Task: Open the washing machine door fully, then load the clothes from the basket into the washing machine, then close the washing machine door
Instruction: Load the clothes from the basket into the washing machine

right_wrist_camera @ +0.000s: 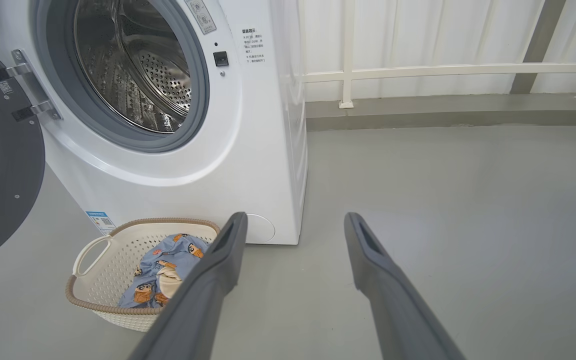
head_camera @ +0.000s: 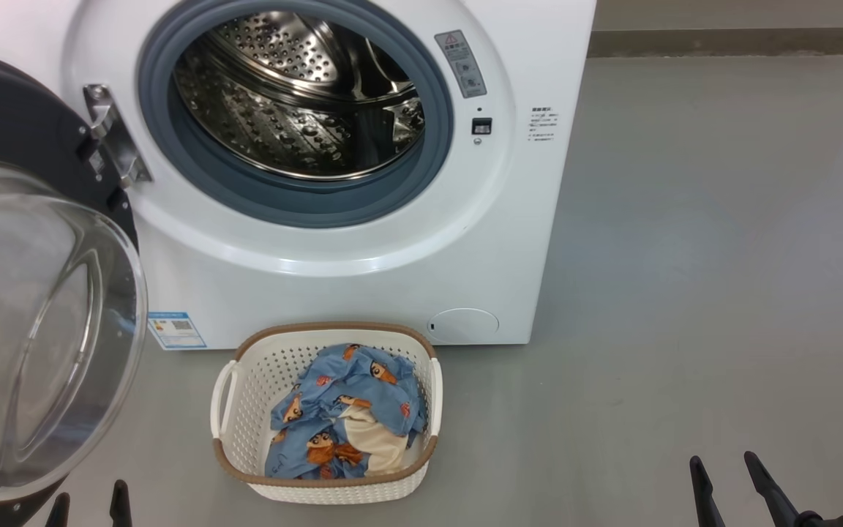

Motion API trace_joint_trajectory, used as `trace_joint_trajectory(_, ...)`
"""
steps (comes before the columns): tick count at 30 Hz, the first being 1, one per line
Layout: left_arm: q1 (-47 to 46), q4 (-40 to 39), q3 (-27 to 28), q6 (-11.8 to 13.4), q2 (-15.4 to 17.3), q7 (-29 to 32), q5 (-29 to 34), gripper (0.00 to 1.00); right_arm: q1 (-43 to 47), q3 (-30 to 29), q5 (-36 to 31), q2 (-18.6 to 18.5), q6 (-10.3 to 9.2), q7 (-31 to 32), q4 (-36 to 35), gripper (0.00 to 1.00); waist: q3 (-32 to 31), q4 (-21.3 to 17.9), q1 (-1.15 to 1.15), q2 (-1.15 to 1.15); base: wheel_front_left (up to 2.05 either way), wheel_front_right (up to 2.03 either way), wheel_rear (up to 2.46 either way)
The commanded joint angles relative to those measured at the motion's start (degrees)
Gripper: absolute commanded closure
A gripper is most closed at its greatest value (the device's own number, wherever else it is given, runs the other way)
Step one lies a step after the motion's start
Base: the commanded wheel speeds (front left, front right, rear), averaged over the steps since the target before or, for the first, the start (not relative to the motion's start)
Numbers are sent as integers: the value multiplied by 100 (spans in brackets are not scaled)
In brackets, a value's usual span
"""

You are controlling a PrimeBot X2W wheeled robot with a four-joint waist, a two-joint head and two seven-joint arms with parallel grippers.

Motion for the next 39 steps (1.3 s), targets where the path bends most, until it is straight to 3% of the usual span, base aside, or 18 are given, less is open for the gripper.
trace_joint_trajectory(1,-133,-112,166,-17,105,-53,80,0,-262,112,-26,-88,35,-69,-109,0,-3,31,0,0,0,0,0)
trace_joint_trajectory(26,-32,82,-109,-17,149,-53,-22,0,-309,131,-139,-88,35,-69,-82,0,-29,116,0,0,4,-5,1)
trace_joint_trajectory(39,-73,56,-57,-17,206,-53,-149,0,-311,122,-114,-88,35,-69,-89,0,36,85,0,0,127,-160,32)
